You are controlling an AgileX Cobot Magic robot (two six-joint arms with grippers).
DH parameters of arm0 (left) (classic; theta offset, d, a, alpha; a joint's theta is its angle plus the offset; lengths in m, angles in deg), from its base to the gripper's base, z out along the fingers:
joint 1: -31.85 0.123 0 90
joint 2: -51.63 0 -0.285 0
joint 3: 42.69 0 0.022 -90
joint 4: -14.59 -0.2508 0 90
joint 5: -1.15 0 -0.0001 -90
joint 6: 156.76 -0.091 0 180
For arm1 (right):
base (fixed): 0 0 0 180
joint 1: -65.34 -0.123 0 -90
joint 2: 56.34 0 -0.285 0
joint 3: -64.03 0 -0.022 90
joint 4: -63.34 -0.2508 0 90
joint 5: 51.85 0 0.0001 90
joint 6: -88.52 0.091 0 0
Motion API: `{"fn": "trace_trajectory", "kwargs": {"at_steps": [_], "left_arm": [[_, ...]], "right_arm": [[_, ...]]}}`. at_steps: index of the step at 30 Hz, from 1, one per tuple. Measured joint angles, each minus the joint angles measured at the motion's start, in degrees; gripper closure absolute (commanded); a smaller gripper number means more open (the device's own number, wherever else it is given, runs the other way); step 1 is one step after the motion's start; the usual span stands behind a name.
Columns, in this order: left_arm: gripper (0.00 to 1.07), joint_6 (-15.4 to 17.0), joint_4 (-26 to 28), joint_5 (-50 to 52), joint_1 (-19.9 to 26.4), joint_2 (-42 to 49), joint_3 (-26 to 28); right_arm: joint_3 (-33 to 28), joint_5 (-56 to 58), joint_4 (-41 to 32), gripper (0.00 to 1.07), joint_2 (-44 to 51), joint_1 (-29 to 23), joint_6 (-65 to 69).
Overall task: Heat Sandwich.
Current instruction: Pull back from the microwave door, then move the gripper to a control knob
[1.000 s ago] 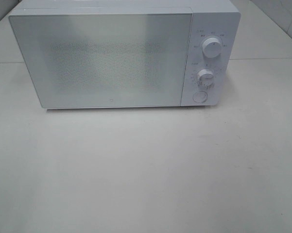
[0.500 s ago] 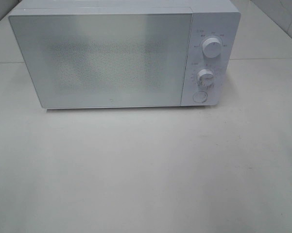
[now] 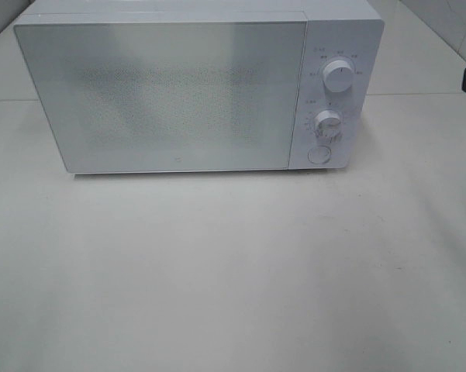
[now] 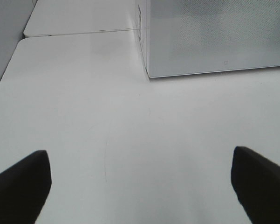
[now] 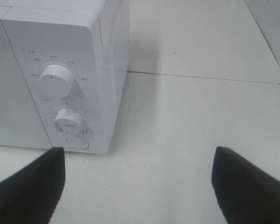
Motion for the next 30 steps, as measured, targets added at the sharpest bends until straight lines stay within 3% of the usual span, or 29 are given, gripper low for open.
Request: {"fn": "trace_trajectory", "kwargs": {"at_steps": [16,19,23,30], "left_arm": [[0.03,0.0,0.0,0.0,0.0,0.0,0.0],[0.03,0.0,0.0,0.0,0.0,0.0,0.0],[0.03,0.0,0.0,0.0,0.0,0.0,0.0],[0.03,0.0,0.0,0.0,0.0,0.0,0.0]], "right_arm": [[-2.5,-26.9,-1.7,0.26,-19.0,0.0,-0.2],[-4.1,-30.2,-4.3,0.26,-20.4,-0.7,-1.5],[-8.7,-40.1,-13.3,0.27,-23.5,-6.2,-9.6],[-11.5,-51.1,-23.5,0.27,-27.8,-13.3,-15.4]]}}
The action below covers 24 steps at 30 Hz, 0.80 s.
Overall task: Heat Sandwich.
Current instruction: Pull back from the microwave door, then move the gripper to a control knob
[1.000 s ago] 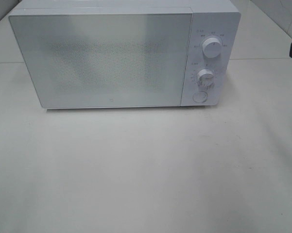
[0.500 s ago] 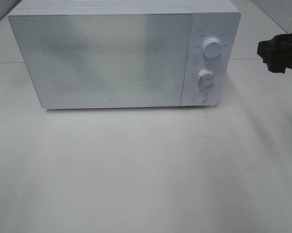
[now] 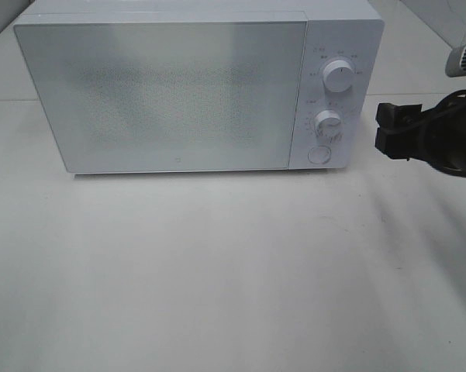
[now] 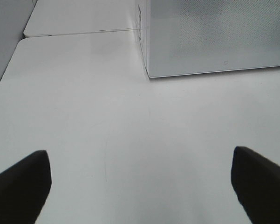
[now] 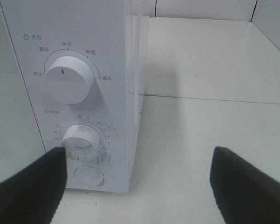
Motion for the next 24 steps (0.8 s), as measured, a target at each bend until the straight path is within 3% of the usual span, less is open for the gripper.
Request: {"fn": "trace_trajectory", "kwargs": {"at_steps": [15,24], "left_arm": [[0.03,0.0,0.0,0.0,0.0,0.0,0.0],[0.03,0.0,0.0,0.0,0.0,0.0,0.0]], "right_arm": [[-0.6,-19.7,-15.5,0.28,-11.6,-14.7,-1.1],[-0.3,-21.6,-23.7,0.3,-16.3,-21.3,-1.0]]}}
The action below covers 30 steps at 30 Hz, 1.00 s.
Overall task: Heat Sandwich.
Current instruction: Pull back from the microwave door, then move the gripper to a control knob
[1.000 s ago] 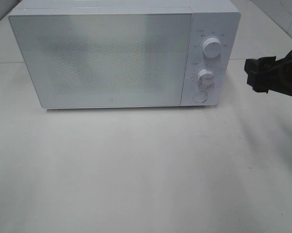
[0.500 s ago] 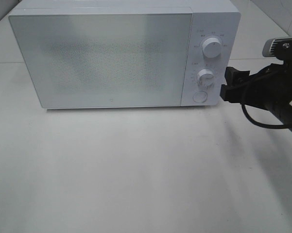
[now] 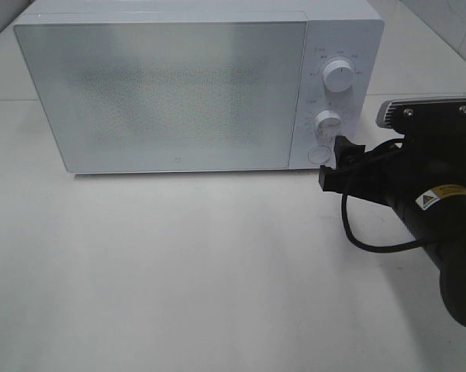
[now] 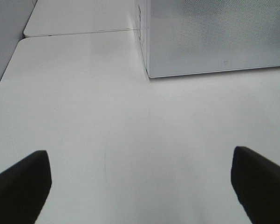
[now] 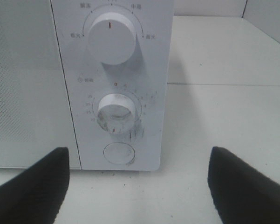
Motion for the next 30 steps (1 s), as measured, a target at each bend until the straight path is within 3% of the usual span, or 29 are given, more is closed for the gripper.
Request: {"fn": "trace_trajectory", "kwargs": {"at_steps": [17,23,30], "left_arm": [[0.03,0.0,0.0,0.0,0.0,0.0,0.0],[0.03,0.0,0.0,0.0,0.0,0.0,0.0],[0.03,0.0,0.0,0.0,0.0,0.0,0.0]], "right_arm": [[2.9,-0.2,-1.0,0.31,-1.9,-1.0,0.0],[6.7,-0.2,1.8,0.31,-4.9,2.3,0.2],[10.7,-0.2,3.0,0.31,-9.3,2.8,0.2]]}}
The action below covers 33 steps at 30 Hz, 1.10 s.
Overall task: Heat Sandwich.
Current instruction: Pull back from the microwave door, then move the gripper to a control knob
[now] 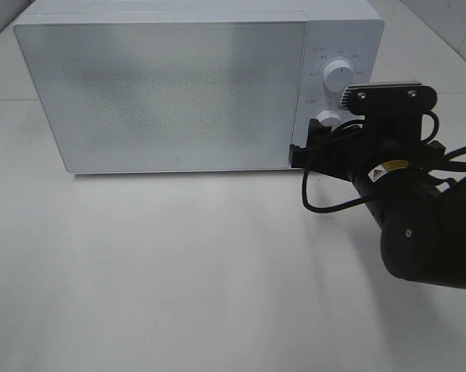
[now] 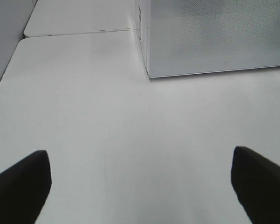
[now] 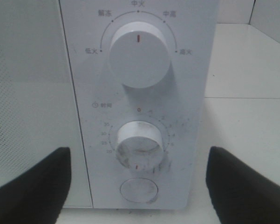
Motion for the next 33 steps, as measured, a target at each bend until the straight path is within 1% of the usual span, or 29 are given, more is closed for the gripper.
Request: {"fn": "trace_trajectory", "kwargs": {"at_steps": [1,4,12,18,25,26,27,29,30,31,32,33], "left_arm": [[0.03,0.0,0.0,0.0,0.0,0.0,0.0],[0.03,0.0,0.0,0.0,0.0,0.0,0.0],[0.03,0.0,0.0,0.0,0.0,0.0,0.0],[0.03,0.0,0.0,0.0,0.0,0.0,0.0],[0.03,0.0,-0.1,0.0,0.0,0.0,0.0],[0.03,0.0,-0.1,0.0,0.0,0.0,0.0],[0.03,0.0,-0.1,0.0,0.0,0.0,0.0],[0.03,0.0,-0.1,0.0,0.0,0.0,0.0],[0.03,0.0,-0.1,0.0,0.0,0.0,0.0],[0.03,0.0,-0.1,0.0,0.0,0.0,0.0],[0.03,0.0,-0.1,0.0,0.0,0.0,0.0],[0.03,0.0,-0.1,0.0,0.0,0.0,0.0]], "right_arm": [[1.3,0.0,0.3,0.31,-1.3,0.0,0.0],[2.4,0.2,1.0,0.31,-2.5,0.6,0.0],[6.8,2.3,4.8,0.31,-5.5,4.4,1.6],[9.4,3.7,5.6,0.31,-7.8,4.8,1.7],[10.1,4.1,5.7,0.32,-8.3,4.9,1.7],[10.1,4.1,5.6,0.36,-8.3,4.9,1.7],[10.1,4.1,5.6,0.36,-8.3,4.9,1.7],[10.1,4.1,5.3,0.43,-8.3,4.9,1.7],[10.1,4.2,5.2,0.48,-8.3,4.9,1.7],[10.1,4.4,4.9,0.61,-8.3,4.9,1.7],[10.1,4.4,4.9,0.61,-8.3,4.9,1.7],[10.1,4.4,4.4,0.67,-8.3,4.9,1.7]]}}
